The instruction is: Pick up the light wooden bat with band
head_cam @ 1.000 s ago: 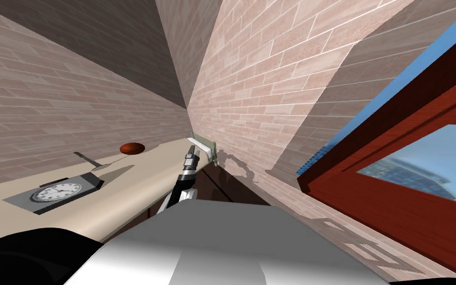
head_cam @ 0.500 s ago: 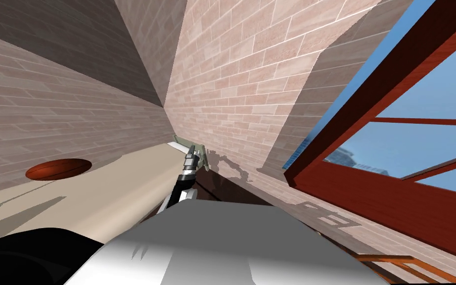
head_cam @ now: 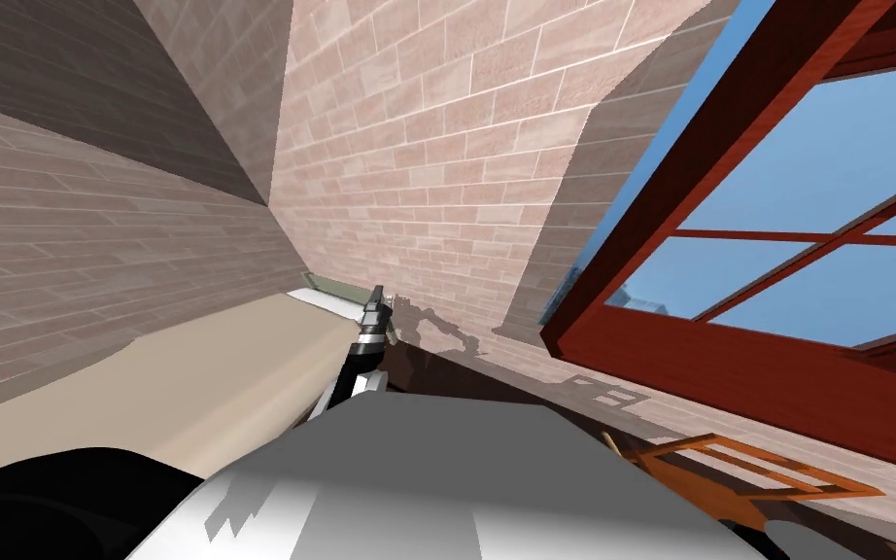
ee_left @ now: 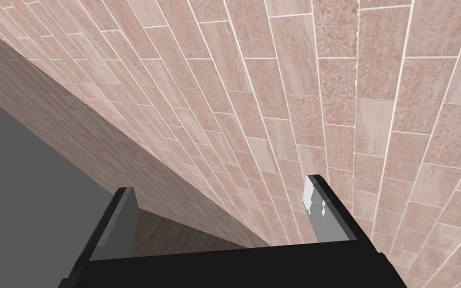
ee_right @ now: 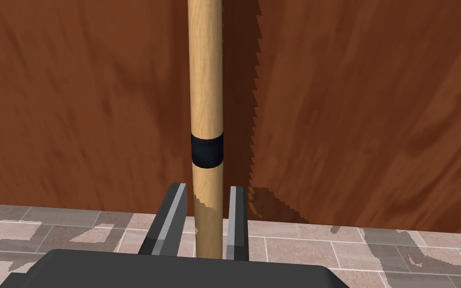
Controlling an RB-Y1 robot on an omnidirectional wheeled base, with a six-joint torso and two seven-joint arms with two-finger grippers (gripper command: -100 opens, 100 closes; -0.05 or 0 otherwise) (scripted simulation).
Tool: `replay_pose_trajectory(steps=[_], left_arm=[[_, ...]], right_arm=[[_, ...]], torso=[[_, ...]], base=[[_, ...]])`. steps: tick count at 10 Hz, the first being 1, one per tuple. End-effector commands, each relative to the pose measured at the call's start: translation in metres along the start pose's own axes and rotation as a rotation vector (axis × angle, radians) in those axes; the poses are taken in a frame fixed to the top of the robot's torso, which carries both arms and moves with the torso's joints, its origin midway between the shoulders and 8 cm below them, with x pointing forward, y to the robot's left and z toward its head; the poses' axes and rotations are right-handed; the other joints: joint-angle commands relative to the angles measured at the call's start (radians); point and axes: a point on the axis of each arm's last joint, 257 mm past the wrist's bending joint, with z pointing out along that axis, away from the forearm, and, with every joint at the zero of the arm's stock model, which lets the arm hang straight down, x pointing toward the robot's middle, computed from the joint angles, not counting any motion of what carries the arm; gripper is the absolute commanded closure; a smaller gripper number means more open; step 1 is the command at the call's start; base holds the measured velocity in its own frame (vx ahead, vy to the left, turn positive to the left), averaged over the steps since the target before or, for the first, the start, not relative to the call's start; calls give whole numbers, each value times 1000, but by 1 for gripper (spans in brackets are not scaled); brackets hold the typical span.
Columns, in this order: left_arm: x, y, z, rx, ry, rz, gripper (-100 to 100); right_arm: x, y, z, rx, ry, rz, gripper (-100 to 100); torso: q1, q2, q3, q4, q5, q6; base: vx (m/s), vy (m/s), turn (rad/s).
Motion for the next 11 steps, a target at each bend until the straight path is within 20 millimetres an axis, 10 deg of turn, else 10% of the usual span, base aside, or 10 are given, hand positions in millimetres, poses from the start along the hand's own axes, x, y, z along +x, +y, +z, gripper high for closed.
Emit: replay_pose_trajectory(steps=[1,11], left_arm=[[0,0,0,0,0,0,0],[0,0,0,0,0,0,0]], right_arm=[[-3,-2,-1,8,14,-43,100],[-69,4,-4,6,39,-307,100]], torso=[[0,0,0,0,0,0],[1,-1,-1,0,2,1]], base=[[80,16,-143],[101,17,-275]])
